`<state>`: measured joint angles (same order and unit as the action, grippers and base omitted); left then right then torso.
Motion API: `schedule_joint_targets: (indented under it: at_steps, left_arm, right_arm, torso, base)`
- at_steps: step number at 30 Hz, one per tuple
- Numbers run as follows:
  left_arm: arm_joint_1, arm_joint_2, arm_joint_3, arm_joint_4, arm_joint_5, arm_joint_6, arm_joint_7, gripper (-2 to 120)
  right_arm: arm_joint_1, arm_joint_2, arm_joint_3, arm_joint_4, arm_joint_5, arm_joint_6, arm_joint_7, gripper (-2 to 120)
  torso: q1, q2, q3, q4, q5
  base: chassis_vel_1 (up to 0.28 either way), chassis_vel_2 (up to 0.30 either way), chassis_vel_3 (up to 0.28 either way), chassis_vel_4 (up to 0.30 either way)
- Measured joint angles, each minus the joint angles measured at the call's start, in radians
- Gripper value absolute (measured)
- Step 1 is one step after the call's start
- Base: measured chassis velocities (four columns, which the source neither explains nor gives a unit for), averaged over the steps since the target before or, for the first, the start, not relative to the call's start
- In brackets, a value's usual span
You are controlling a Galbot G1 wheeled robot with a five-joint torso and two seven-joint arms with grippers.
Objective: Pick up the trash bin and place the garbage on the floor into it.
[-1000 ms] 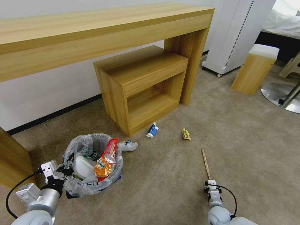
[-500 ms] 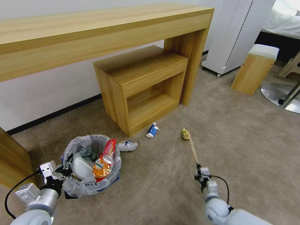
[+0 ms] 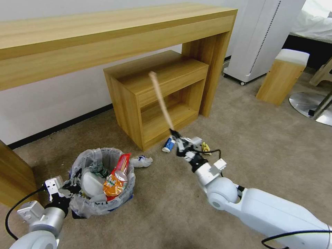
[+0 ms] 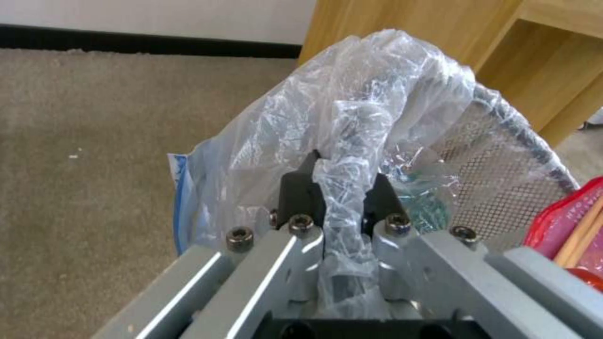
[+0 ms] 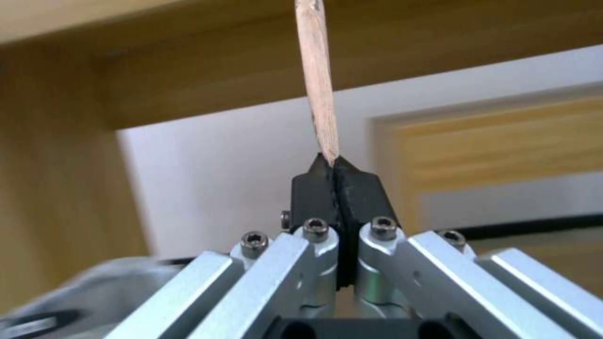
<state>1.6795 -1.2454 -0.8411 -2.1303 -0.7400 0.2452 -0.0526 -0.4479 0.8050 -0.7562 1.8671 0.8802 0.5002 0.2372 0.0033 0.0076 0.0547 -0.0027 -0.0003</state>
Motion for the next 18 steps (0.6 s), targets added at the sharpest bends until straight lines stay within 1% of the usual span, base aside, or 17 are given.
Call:
schedule_joint_targets:
  at_steps: [2,3,4,6,7,9,10,14,16,18]
  left_arm:
    - [0.004,-0.001,0.000,-0.012,-0.002,0.002,-0.002,3]
    - [0.005,-0.001,-0.001,-0.017,-0.002,0.002,-0.003,3]
    - [0.005,-0.001,-0.001,-0.017,-0.002,0.002,-0.003,3]
    - [0.012,-0.005,-0.001,-0.030,-0.002,0.004,-0.004,3]
    - [0.012,-0.005,-0.001,-0.030,-0.002,0.004,-0.004,3]
    - [0.017,-0.007,-0.001,-0.042,-0.002,0.004,-0.004,3]
    - [0.022,-0.009,-0.001,-0.050,-0.003,0.005,-0.004,3]
    - [0.029,-0.011,-0.003,-0.067,-0.004,0.006,-0.005,3]
    - [0.037,-0.013,-0.005,-0.087,-0.007,0.007,-0.006,3]
    - [0.042,-0.014,-0.006,-0.094,-0.007,0.007,-0.006,3]
  right_arm:
    - [0.053,0.020,-0.074,0.007,0.009,0.004,-0.027,0]
    - [0.069,0.026,-0.097,0.007,0.011,0.006,-0.034,0]
    - [0.069,0.026,-0.097,0.007,0.011,0.006,-0.034,0]
    - [0.114,0.044,-0.167,0.006,0.015,0.008,-0.053,0]
    - [0.114,0.044,-0.167,0.006,0.015,0.008,-0.053,0]
    - [0.141,0.057,-0.210,-0.002,0.016,0.009,-0.063,0]
    - [0.159,0.072,-0.247,-0.011,0.016,0.012,-0.067,0]
    - [0.170,0.094,-0.287,-0.028,0.014,0.012,-0.075,0]
    - [0.170,0.126,-0.327,-0.055,0.013,0.011,-0.069,0]
    - [0.169,0.139,-0.343,-0.071,0.008,0.011,-0.065,0]
  torso:
    - [0.000,0.000,0.000,0.0003,0.0005]
    - [0.000,0.000,0.000,0.0003,0.0001]
    - [0.000,0.000,0.000,0.0003,0.0001]
    - [0.000,0.000,0.000,0.0003,0.0003]
    - [0.000,0.000,0.000,0.0003,0.0003]
    - [0.000,0.000,0.000,0.0002,0.0002]
    - [0.000,0.000,0.000,0.0002,0.0002]
    - [0.000,0.000,0.000,0.0003,0.0000]
    - [0.000,0.000,0.000,0.0001,0.0003]
    - [0.000,0.000,0.000,0.0002,0.0002]
  base:
    - [0.000,0.000,0.000,0.000]
    - [0.000,0.000,0.000,0.000]
    - [0.000,0.000,0.000,0.000]
    - [0.000,0.000,0.000,0.000]
    - [0.000,0.000,0.000,0.000]
    - [0.000,0.000,0.000,0.000]
    - [0.000,0.000,0.000,0.000]
    - [0.000,0.000,0.000,0.000]
    - [0.000,0.000,0.000,0.000]
    - [0.000,0.000,0.000,0.000]
